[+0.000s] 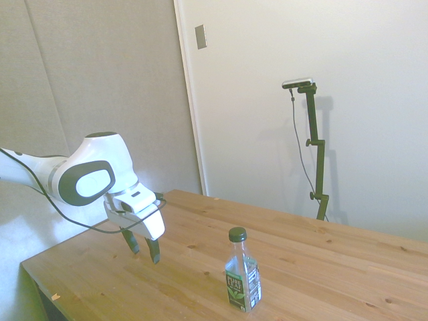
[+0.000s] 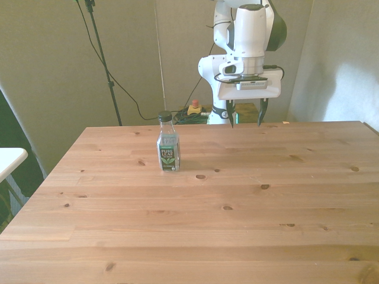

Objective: Knock down the bottle

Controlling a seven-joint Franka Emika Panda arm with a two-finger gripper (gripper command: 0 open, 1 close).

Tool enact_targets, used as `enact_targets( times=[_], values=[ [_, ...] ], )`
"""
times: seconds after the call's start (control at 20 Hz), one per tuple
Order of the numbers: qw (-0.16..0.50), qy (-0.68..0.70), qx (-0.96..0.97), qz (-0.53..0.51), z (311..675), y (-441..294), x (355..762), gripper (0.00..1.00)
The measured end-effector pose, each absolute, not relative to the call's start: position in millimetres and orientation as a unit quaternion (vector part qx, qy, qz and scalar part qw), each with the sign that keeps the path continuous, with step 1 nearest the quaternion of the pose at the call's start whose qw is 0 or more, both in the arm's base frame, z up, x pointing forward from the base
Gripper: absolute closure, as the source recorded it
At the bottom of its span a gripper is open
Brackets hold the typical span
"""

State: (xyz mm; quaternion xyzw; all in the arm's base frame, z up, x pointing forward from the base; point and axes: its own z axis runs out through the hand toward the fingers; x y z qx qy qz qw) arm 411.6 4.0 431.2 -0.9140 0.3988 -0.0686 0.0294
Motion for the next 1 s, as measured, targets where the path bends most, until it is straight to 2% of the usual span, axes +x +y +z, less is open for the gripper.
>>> enact_targets(
  times=[0.1,0.15,0.35,1.0],
  values=[
    [0.029,0.398,-0.914,-0.068,431,5,412,0.00],
    [0.029,0.398,-0.914,-0.068,430,4,412,1.00],
    [0.029,0.410,-0.909,-0.072,434,-12,413,1.00],
    [-0.024,0.458,-0.883,-0.100,484,-160,404,1.00]
  ],
)
